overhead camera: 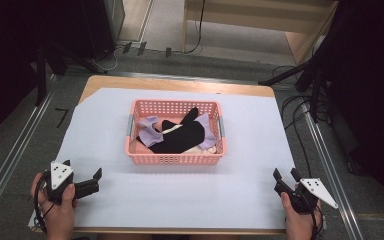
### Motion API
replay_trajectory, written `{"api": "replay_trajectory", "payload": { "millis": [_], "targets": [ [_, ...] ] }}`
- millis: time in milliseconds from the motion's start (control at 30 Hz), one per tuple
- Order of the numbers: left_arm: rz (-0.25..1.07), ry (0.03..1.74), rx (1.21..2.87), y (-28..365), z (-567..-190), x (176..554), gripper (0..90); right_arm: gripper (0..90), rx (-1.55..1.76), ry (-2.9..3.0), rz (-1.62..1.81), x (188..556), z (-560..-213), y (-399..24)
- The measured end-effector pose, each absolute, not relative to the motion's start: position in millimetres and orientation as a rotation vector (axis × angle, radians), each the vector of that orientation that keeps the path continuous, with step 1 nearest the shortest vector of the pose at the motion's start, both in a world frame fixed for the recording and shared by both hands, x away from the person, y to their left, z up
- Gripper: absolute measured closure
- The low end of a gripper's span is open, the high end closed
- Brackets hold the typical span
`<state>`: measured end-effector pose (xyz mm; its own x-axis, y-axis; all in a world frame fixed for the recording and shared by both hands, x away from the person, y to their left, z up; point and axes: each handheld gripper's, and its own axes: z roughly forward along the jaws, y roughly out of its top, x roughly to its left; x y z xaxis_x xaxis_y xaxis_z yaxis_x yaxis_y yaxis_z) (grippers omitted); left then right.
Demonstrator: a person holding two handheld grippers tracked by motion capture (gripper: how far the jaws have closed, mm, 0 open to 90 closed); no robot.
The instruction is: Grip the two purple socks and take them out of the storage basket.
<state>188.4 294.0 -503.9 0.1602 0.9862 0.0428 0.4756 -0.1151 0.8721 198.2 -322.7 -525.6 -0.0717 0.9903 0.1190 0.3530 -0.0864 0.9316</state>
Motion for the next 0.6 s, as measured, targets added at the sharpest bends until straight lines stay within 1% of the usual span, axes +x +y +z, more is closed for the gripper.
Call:
{"api": "replay_trajectory", "payload": {
  "millis": [100,167,200,233,367,500,533,600],
  "targets": [
    [0.869,1.414,1.705,295,-503,188,0.1,36.9,1.498,1.490,1.201,198,-521,-320],
    [0.877,1.410,1.698,294,-504,188,0.1,34.2,1.500,1.484,1.298,198,-514,-318],
    [0.877,1.410,1.698,294,-504,188,0.1,34.2,1.500,1.484,1.298,198,-514,-318],
    [0.879,1.408,1.698,294,-504,188,0.1,34.0,1.509,1.473,1.373,197,-509,-315],
    [0.887,1.408,1.697,293,-504,188,0.1,36.1,1.451,1.513,1.407,197,-492,-297],
    [0.889,1.407,1.701,293,-504,188,0.1,39.1,1.419,1.545,1.437,201,-485,-287],
    [0.885,1.409,1.704,293,-504,187,0.0,42.4,1.420,1.551,1.415,203,-479,-279],
    [0.884,1.408,1.704,293,-504,187,0.0,42.6,1.403,1.552,1.407,206,-476,-274]
  ]
}}
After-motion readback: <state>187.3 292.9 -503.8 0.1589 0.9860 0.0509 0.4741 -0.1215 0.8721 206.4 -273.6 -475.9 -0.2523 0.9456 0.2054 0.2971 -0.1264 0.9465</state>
